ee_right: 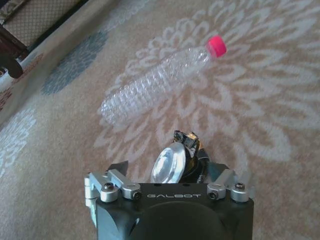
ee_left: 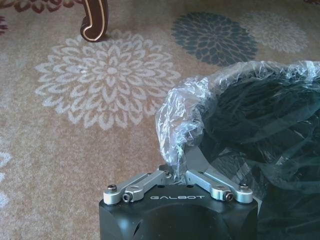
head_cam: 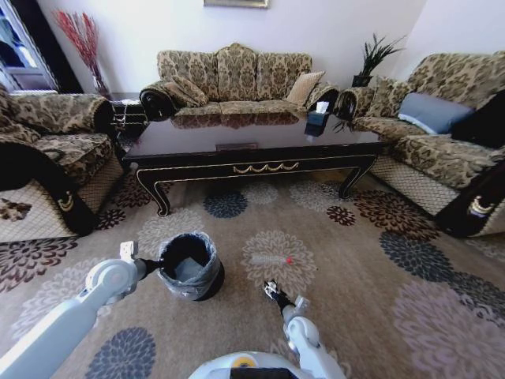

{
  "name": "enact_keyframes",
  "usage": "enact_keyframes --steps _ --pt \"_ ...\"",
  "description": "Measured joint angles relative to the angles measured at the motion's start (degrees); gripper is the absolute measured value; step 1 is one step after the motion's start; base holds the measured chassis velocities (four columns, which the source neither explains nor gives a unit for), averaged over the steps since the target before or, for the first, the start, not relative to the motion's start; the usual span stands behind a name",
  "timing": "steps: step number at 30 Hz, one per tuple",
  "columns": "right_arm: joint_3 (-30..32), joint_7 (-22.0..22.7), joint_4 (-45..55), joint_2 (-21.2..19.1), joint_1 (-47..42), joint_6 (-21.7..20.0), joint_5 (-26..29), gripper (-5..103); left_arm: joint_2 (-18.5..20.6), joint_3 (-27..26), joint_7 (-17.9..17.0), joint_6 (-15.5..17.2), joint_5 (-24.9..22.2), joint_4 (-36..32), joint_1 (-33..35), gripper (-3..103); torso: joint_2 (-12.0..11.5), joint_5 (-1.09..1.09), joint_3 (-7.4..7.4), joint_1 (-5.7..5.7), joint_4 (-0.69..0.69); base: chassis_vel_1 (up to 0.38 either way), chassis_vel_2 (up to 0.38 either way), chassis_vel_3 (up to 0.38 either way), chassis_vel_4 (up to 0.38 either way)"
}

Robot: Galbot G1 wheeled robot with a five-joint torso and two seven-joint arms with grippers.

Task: Move to the front of the table and pick up the trash from the floor, then place it into the trash bin.

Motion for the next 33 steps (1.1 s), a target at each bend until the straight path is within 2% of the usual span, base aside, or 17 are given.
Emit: enact_keyframes --steps 1,4,5,8,9,10,11,13,15,19,33 --pt "0.0 0.0 -0.2 0.1 0.1 0.0 0.0 86 0.0 0.0 0.0 0.0 0.0 0.0 0.0 0 0.0 0.00 0.00 0.00 0.00 0.000 0.000 0.000 0.000" --pt "0.0 0.0 -1.7 0.5 1.3 0.0 0.0 70 0.3 -0.2 0.4 0.0 0.0 0.1 0.0 0 0.0 0.01 0.00 0.00 0.00 0.000 0.000 0.000 0.000" --pt "0.0 0.0 -1.7 0.5 1.3 0.0 0.0 70 0.3 -0.2 0.4 0.0 0.0 0.1 0.0 0 0.0 0.01 0.00 0.00 0.00 0.000 0.000 0.000 0.000" --pt "0.0 -0.1 -2.8 0.3 2.1 0.0 -0.3 58 1.0 -0.1 0.5 0.0 0.0 0.4 -0.7 0 0.0 0.00 0.00 0.00 0.01 0.000 0.000 0.000 0.000" --pt "0.0 -0.1 -3.0 0.2 2.2 0.0 -0.3 58 1.1 -0.1 0.5 0.0 -0.1 0.4 -1.0 0 0.0 0.01 0.00 0.00 0.00 0.000 0.000 0.000 0.000" --pt "0.0 -0.2 -3.2 0.1 2.3 0.0 -0.4 47 1.1 -0.1 0.6 0.0 -0.3 0.4 -1.1 0 0.0 0.00 0.00 0.00 0.00 0.000 0.000 0.000 0.000" --pt "0.0 -0.2 -3.2 0.1 2.3 0.0 -0.4 47 1.1 -0.1 0.6 0.0 -0.3 0.4 -1.1 0 0.0 0.00 0.00 0.00 0.00 0.000 0.000 0.000 0.000" --pt "0.1 -0.4 -3.6 0.0 2.4 0.2 -0.6 36 1.1 -0.1 0.6 0.0 -0.4 0.4 -1.2 0 0.0 0.01 0.00 0.00 0.00 0.000 0.000 0.000 0.000" --pt "0.1 -0.5 -3.7 0.0 2.4 0.3 -0.6 36 1.1 -0.1 0.5 0.0 -0.4 0.3 -1.2 0 0.0 0.00 -0.01 0.00 0.00 0.000 0.000 0.000 0.000" --pt "0.3 -0.7 -3.7 0.0 2.3 0.5 -0.7 21 0.7 -0.3 0.4 0.0 -0.3 0.1 -0.6 0 0.0 0.01 -0.01 0.00 0.01 0.000 0.000 0.000 0.000" --pt "1.2 -0.2 -1.7 -1.0 0.9 0.5 -0.3 20 0.1 -1.2 0.3 0.0 0.2 -1.0 1.5 0 0.0 0.01 0.00 0.00 0.01 0.000 0.000 0.000 0.000"
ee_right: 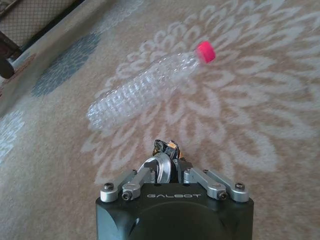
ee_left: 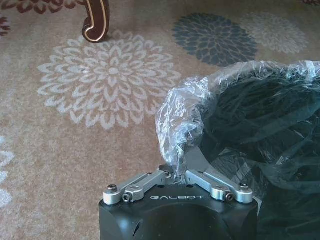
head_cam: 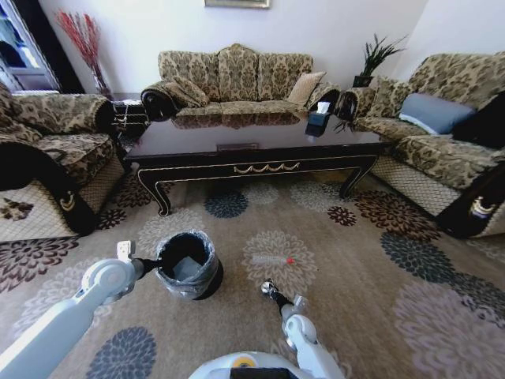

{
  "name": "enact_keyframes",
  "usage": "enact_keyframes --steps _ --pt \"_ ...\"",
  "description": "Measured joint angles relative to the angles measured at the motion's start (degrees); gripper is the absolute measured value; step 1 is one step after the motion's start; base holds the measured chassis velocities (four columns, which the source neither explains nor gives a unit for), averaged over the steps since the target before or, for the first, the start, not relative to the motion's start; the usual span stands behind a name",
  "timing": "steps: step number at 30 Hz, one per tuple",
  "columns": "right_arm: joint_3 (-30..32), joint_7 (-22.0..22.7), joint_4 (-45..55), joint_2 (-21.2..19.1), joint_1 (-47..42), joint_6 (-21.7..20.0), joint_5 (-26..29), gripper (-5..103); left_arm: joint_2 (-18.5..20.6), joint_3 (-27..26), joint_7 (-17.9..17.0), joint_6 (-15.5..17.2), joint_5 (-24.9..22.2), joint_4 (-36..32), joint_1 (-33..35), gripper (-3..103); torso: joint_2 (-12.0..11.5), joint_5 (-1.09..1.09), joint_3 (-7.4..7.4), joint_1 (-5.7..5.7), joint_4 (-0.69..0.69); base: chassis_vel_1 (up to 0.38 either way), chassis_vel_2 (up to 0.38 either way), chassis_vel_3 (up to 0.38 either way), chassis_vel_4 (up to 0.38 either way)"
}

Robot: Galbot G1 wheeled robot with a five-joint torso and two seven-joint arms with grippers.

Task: Move to the front of the table and pick up the trash from the floor, then place it into the trash bin.

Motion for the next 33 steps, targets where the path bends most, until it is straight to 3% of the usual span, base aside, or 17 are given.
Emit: enact_keyframes --steps 14,24,33 --pt "2.7 1.0 12.2 -4.6 -5.7 -1.1 6.4 19 -0.6 2.9 -1.2 0.0 0.1 -1.2 -2.3 0 0.0 0.00 0.01 0.00 -0.01 0.000 0.000 0.000 0.000" --pt "8.1 2.7 31.1 -10.1 -12.2 -2.7 13.3 18 -1.8 9.3 -3.2 0.0 1.4 -2.8 -5.9 0 0.0 0.00 0.00 0.00 0.00 0.000 0.000 0.000 0.000" --pt "11.6 3.2 43.9 -12.1 -17.0 -3.7 14.4 18 -1.9 15.8 -3.7 0.0 1.6 -2.9 -10.8 0 0.0 0.00 0.00 0.00 0.00 0.000 0.000 0.000 0.000"
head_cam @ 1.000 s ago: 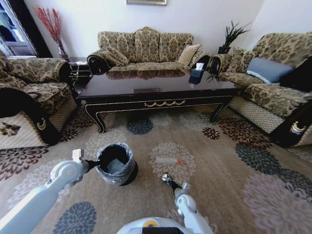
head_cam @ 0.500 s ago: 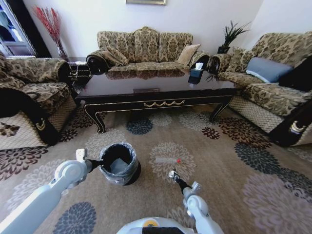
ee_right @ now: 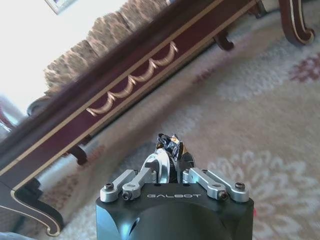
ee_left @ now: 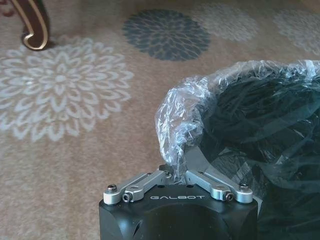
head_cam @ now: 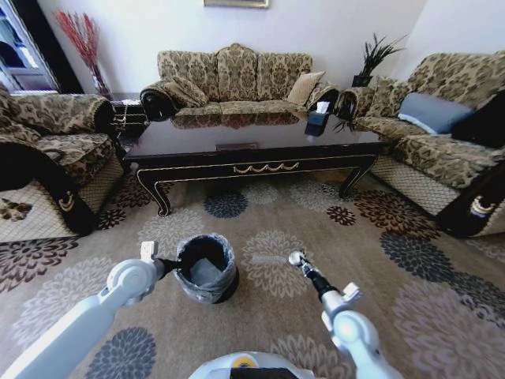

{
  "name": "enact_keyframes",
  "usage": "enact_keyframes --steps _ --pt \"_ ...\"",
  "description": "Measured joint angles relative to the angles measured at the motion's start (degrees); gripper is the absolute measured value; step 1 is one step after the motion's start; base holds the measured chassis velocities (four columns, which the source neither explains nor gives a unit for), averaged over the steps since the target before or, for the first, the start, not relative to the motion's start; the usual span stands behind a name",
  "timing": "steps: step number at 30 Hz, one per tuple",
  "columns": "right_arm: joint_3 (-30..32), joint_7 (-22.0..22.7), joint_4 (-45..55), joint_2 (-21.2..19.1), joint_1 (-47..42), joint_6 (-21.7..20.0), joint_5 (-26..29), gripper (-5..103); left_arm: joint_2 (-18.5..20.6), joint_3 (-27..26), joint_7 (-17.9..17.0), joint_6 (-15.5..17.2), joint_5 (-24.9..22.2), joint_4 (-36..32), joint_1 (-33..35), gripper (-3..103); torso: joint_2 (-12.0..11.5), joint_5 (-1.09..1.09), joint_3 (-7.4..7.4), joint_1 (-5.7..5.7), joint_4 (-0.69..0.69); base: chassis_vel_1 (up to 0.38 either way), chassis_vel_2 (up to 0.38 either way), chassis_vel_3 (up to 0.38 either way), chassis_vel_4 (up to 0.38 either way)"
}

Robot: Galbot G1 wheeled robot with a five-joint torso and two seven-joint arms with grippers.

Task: Move to the front of the table and pick up the trash from the floor, then place it into the trash bin.

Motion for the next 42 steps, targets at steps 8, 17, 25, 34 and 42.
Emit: enact_keyframes --steps 8,17,25,34,42 --pt "2.8 -2.8 7.0 -2.4 -4.7 1.5 -12.9 18 -2.6 12.6 -3.0 0.0 -0.6 1.7 -11.3 0 0.0 0.00 0.00 0.00 0.00 0.000 0.000 0.000 0.000" --pt "5.3 -3.7 13.6 -4.0 -8.2 2.4 -17.4 17 -7.0 26.7 -4.5 0.0 -1.2 4.9 -22.9 0 0.0 0.00 0.00 0.00 -0.01 0.000 0.000 0.000 0.000" --pt "2.4 -5.3 15.5 -4.3 -10.4 3.8 -23.9 16 -13.9 33.7 -6.0 0.0 -1.3 7.6 -27.3 0 0.0 -0.01 0.00 0.00 -0.01 0.000 0.000 0.000 0.000" --pt "-1.2 -7.8 16.0 -4.0 -13.8 7.0 -32.6 3 -18.8 38.6 -7.3 0.0 -2.1 9.8 -31.6 0 0.0 0.00 0.00 0.00 0.00 0.000 0.000 0.000 0.000" --pt "-4.5 -9.2 17.4 -3.5 -16.6 8.6 -38.8 3 -20.4 39.2 -7.5 0.0 -2.4 11.8 -32.6 0 0.0 -0.01 0.00 0.00 0.00 0.000 0.000 0.000 0.000"
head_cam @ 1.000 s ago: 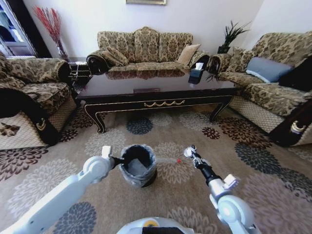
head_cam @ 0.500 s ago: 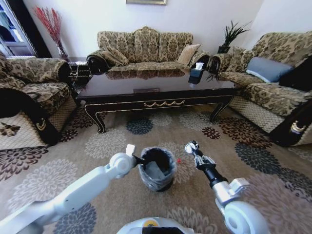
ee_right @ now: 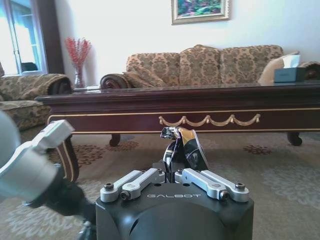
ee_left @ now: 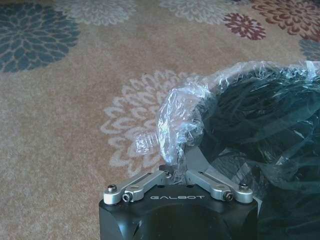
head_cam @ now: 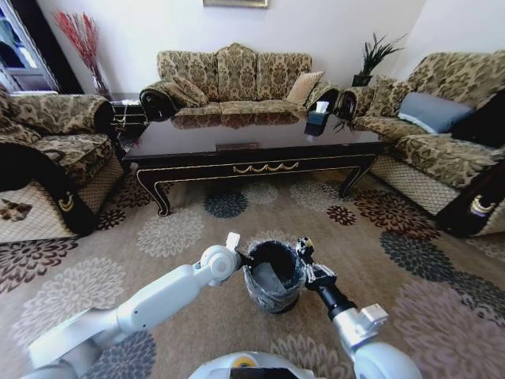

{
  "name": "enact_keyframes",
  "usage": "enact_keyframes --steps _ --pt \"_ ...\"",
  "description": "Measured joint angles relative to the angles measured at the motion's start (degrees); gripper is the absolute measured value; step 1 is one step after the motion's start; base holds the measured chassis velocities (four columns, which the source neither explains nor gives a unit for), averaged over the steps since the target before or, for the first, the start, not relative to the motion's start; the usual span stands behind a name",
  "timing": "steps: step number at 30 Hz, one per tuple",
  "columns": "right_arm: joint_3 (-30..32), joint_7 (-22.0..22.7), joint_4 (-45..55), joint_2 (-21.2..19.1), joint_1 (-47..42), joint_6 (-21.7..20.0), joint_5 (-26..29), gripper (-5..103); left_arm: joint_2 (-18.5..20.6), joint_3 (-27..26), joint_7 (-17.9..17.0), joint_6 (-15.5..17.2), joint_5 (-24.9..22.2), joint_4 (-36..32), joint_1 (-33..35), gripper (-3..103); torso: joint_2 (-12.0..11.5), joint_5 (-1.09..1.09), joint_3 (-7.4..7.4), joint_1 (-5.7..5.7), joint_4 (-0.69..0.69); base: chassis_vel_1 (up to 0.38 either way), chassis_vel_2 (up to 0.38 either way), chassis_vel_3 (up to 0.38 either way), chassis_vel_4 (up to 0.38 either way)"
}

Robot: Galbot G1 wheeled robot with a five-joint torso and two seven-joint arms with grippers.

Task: Move to the front of the table and pick up the trash from the floor, then place it into the trash bin.

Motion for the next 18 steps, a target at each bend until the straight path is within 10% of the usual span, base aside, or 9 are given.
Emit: enact_keyframes --steps 11,18 --pt "-2.6 -0.8 -1.5 0.5 -1.2 1.0 -4.6 1 -1.2 0.7 -0.5 0.0 0.0 0.4 -0.3 0 0.0 0.00 0.00 0.00 0.00 0.000 0.000 0.000 0.000" --pt "-2.8 -0.9 -2.0 0.5 -1.0 1.0 -4.7 25 -0.9 0.7 -0.5 0.0 0.0 -0.4 0.1 0 0.0 0.00 0.00 0.00 0.00 0.000 0.000 0.000 0.000"
